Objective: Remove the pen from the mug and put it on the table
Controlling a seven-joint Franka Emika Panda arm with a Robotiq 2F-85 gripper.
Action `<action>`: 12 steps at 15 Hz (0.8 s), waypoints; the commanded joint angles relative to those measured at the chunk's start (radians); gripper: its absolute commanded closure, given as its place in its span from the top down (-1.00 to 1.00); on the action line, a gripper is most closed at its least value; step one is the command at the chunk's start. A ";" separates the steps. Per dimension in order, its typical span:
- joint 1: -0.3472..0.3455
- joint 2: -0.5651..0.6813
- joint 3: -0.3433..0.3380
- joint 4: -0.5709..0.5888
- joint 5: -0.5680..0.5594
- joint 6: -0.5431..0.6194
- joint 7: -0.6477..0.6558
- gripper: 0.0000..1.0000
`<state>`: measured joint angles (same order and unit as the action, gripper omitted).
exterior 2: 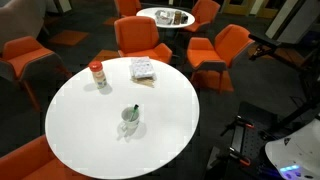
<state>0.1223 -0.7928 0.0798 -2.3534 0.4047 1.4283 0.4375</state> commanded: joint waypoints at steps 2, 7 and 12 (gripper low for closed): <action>-0.064 -0.002 0.039 0.006 0.024 -0.019 -0.032 1.00; -0.154 0.058 0.140 -0.010 0.022 0.167 0.108 1.00; -0.205 0.283 0.285 0.001 -0.010 0.557 0.368 1.00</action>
<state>-0.0529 -0.6194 0.3071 -2.3822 0.4074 1.8458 0.6660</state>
